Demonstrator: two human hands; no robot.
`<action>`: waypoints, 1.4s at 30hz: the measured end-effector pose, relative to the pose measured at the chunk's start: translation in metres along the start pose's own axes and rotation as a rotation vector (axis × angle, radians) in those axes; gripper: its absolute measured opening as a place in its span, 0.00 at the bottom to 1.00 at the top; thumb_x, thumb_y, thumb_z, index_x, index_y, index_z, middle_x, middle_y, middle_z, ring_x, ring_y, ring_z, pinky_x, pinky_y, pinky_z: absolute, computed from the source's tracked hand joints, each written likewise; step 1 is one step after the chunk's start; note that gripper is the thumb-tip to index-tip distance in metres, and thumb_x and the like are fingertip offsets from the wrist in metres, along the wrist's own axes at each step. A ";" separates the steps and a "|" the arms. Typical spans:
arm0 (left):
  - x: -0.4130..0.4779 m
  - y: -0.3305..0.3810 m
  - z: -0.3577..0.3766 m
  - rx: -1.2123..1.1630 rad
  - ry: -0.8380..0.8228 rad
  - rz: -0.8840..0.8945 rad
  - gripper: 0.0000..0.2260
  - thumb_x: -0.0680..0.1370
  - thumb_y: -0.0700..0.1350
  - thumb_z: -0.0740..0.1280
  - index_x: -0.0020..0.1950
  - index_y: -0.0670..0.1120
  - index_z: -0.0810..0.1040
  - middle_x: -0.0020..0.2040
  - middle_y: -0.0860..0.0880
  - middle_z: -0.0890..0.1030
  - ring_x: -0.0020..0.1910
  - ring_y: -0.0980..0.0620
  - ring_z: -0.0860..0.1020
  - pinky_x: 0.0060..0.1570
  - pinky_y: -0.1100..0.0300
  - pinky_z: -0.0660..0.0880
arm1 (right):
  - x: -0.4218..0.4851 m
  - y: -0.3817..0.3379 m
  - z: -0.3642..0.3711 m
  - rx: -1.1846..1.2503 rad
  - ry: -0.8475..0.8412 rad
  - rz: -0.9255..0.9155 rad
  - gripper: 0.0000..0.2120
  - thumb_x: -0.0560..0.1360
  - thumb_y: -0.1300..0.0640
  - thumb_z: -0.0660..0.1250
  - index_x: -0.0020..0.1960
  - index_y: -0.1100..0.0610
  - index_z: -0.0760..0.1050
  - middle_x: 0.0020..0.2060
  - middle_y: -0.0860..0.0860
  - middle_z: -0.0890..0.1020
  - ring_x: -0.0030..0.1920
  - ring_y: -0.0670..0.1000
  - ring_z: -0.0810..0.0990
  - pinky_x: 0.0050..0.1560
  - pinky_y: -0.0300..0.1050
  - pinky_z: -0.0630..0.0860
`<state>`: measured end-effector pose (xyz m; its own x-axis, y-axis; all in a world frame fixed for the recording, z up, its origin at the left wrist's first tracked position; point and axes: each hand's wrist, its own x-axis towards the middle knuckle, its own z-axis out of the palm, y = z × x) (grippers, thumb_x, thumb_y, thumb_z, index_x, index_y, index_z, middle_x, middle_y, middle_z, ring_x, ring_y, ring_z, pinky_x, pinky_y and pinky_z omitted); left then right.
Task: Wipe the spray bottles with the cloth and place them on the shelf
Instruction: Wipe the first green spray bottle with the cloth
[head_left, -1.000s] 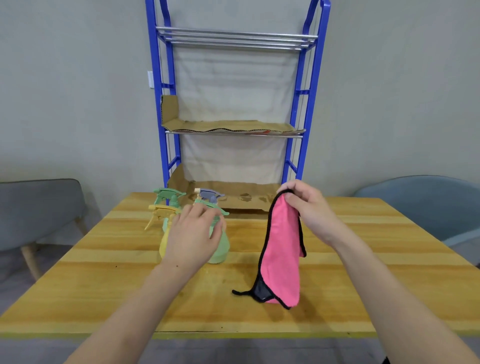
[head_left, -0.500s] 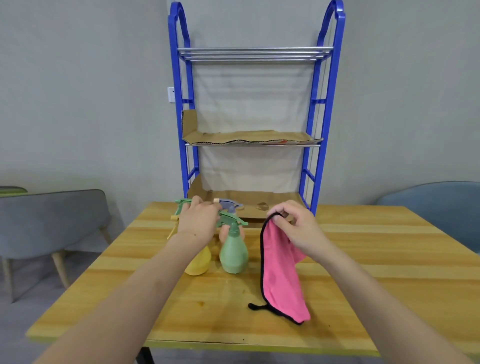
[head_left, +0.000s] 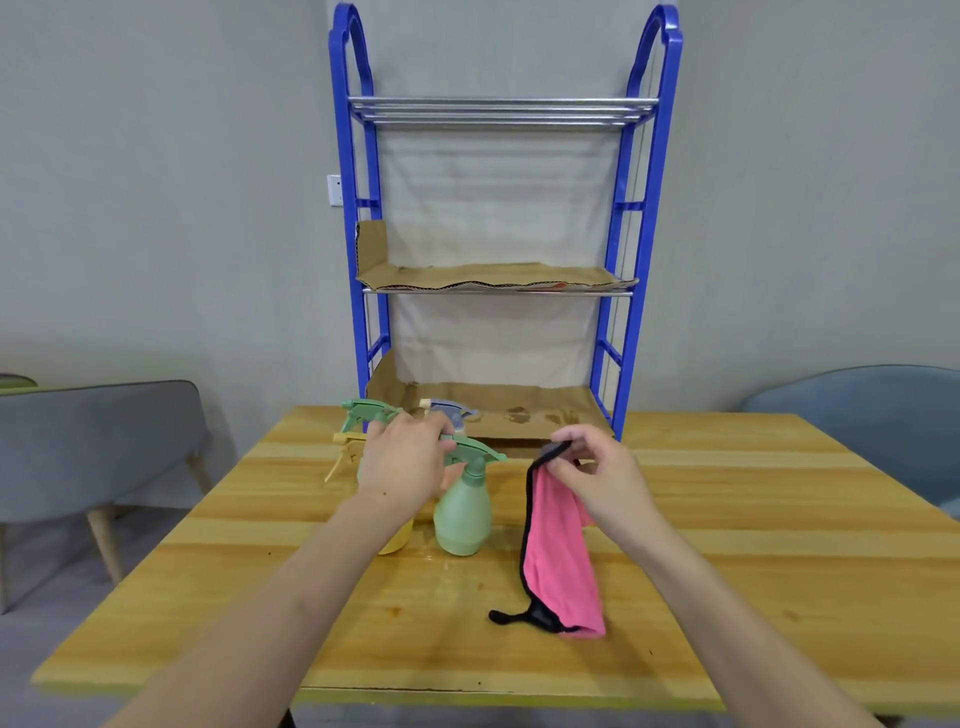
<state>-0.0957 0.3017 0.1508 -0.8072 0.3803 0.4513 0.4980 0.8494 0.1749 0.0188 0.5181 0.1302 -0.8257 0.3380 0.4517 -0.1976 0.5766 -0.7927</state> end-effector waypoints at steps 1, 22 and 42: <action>-0.004 0.005 -0.001 -0.012 0.009 0.001 0.10 0.82 0.54 0.65 0.61 0.54 0.77 0.49 0.53 0.81 0.58 0.49 0.77 0.57 0.52 0.64 | -0.001 0.001 0.000 0.022 0.002 0.004 0.11 0.76 0.62 0.74 0.53 0.48 0.81 0.46 0.44 0.85 0.50 0.41 0.81 0.49 0.36 0.75; -0.041 0.018 0.021 -0.434 0.069 -0.004 0.03 0.83 0.49 0.66 0.53 0.56 0.79 0.40 0.59 0.80 0.46 0.52 0.74 0.50 0.49 0.74 | -0.002 -0.004 -0.012 0.641 0.130 0.335 0.07 0.85 0.57 0.64 0.62 0.56 0.73 0.46 0.57 0.82 0.43 0.51 0.82 0.45 0.46 0.78; -0.053 0.013 0.020 -0.811 0.073 -0.133 0.03 0.80 0.45 0.73 0.51 0.53 0.85 0.45 0.58 0.86 0.48 0.60 0.82 0.52 0.56 0.79 | 0.007 -0.026 0.033 -0.042 -0.187 -0.241 0.07 0.77 0.60 0.75 0.53 0.53 0.89 0.45 0.46 0.85 0.48 0.45 0.82 0.50 0.40 0.78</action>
<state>-0.0524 0.3002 0.1115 -0.8671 0.2467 0.4327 0.4960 0.3473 0.7958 0.0004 0.4810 0.1405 -0.8414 0.0478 0.5383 -0.3804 0.6553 -0.6526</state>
